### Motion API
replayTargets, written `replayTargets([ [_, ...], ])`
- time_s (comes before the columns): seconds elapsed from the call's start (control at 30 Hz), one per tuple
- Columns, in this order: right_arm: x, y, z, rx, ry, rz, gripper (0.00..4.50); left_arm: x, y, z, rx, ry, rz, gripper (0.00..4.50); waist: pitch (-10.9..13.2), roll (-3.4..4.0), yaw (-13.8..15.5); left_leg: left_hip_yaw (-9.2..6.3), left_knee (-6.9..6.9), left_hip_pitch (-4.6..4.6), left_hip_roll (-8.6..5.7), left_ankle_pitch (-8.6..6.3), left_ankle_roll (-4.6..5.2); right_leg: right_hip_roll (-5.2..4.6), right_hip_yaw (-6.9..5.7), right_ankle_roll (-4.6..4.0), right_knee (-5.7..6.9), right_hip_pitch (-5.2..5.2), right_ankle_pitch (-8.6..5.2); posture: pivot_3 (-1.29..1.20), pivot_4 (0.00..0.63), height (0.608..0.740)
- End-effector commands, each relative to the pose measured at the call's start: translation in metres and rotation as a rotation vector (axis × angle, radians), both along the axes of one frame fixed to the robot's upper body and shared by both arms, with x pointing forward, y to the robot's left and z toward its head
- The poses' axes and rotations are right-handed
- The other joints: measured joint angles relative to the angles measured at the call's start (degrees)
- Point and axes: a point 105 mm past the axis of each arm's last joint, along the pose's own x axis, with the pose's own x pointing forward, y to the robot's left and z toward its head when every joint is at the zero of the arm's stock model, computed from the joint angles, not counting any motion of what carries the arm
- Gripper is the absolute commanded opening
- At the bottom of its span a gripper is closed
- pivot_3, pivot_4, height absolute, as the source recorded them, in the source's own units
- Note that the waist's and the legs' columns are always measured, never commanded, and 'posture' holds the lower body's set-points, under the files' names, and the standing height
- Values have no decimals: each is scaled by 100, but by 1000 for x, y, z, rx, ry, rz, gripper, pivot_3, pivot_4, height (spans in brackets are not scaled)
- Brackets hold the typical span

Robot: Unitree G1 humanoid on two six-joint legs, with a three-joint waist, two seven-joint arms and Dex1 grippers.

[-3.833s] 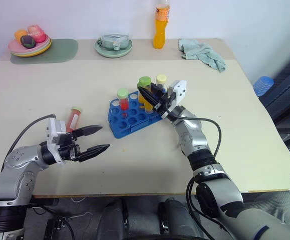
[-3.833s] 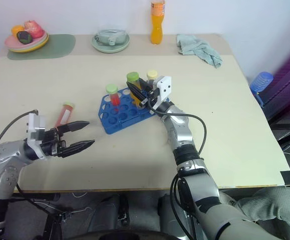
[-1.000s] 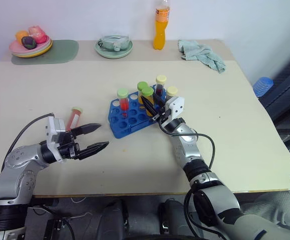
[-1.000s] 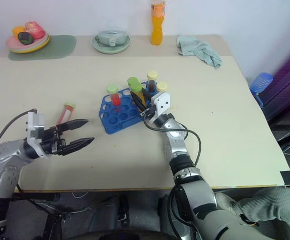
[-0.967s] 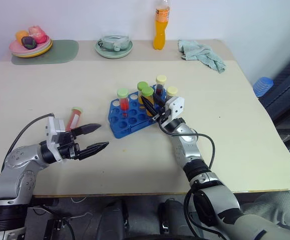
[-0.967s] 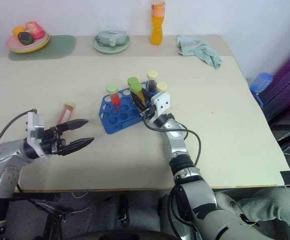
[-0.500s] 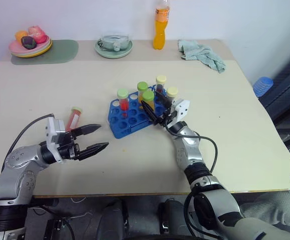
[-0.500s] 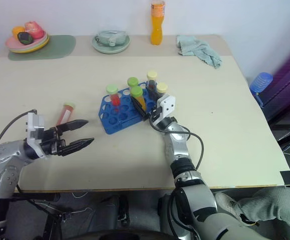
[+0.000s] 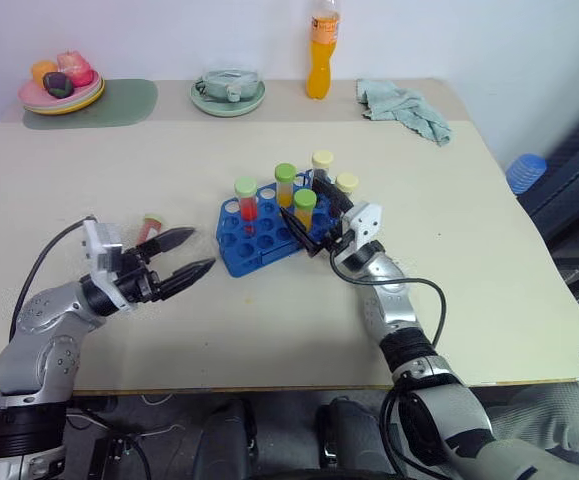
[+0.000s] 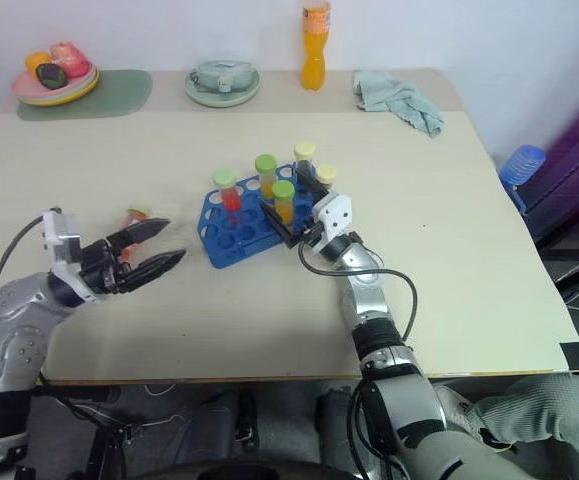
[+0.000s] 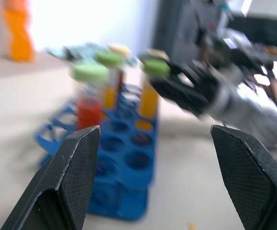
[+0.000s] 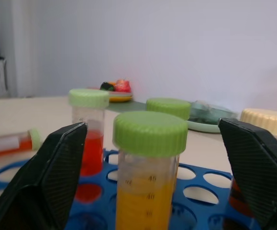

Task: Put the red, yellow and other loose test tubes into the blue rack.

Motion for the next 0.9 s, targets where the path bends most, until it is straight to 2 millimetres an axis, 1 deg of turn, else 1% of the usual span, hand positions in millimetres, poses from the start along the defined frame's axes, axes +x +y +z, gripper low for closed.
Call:
replayTargets([
  [0.03, -11, -6, 4, -58, -19, 45, 4458, -2, 9, 20, -99, -28, 23, 3774, 0, 0, 0, 0, 0, 0, 0, 0, 0, 0, 0, 0, 0, 0, 0, 0, 150, 740],
  [0.17, -20, -22, -4, -135, 32, 64, 4458, 1, 18, 26, -129, -41, 105, 3774, 0, 0, 7, -1, 0, 0, 0, 0, 0, 0, 0, 0, -1, 1, 0, 0, 150, 740],
  [0.3, -31, -48, -2, -201, 95, 96, 4458, 11, 29, 37, -141, -50, 266, 3774, 1, -2, 17, -1, 0, 0, -1, -1, 2, -1, 0, 0, -3, 2, 0, 0, 150, 740],
  [0.37, -37, -58, 3, -235, 114, 117, 4458, 13, 32, 42, -144, -46, 330, 3774, 1, -2, 19, -3, 0, 0, -2, -2, 3, -1, 0, 0, -5, 4, 0, 0, 150, 740],
  [0.43, -43, -69, 17, -254, 129, 142, 4458, 16, 34, 44, -137, -19, 393, 3774, 1, -3, 8, -3, 0, 0, -1, -2, 3, -1, 0, 0, -5, 4, 0, 0, 150, 740],
  [0.5, -49, -74, 30, -280, 136, 180, 4458, 17, 37, 44, -117, 16, 449, 3774, 2, -2, 9, -4, -1, 1, -1, -2, 3, 0, 0, 0, -5, 4, 0, 0, 150, 740],
  [0.6, -57, -77, 54, -309, 136, 232, 4458, 19, 44, 39, -47, 95, 547, 3774, 2, -4, 7, -5, -1, 1, -1, -2, 4, 0, 1, 0, -5, 4, 0, 0, 150, 740],
  [0.67, -62, -74, 68, -327, 134, 270, 4458, 22, 48, 38, -8, 132, 600, 3774, 2, -4, 10, -5, 0, 1, -1, -4, 7, 0, 1, 0, -5, 4, 0, 0, 150, 740],
  [0.7, -63, -72, 75, -337, 133, 273, 4458, 25, 54, 38, -4, 164, 646, 3774, 2, -4, 20, -5, -1, 1, -1, -5, 9, 0, 0, 0, -5, 3, 0, 0, 150, 740],
  [0.73, -64, -70, 81, -337, 134, 277, 4458, 28, 62, 35, 12, 220, 704, 3774, 4, -7, 29, -6, -1, 1, -2, -6, 10, 0, 0, 0, -6, 4, 0, 0, 150, 740],
  [0.77, -65, -66, 88, -332, 127, 291, 4458, 32, 71, 27, 59, 324, 758, 3774, 4, -10, 30, -7, -1, 1, -2, -7, 13, 0, 0, 0, -6, 3, 0, 0, 150, 740],
  [0.87, -69, -55, 100, -339, 114, 328, 4458, 39, 83, 21, 125, 508, 807, 3774, 6, -14, 40, -10, 0, -2, -3, -7, 13, 1, -1, 0, -5, 0, 0, 0, 150, 740],
  [0.9, -69, -52, 102, -344, 110, 332, 4458, 43, 86, 23, 144, 534, 819, 3774, 7, -15, 48, -9, 0, -3, -4, -7, 12, 0, -1, 1, -6, 0, 0, 0, 150, 740],
])
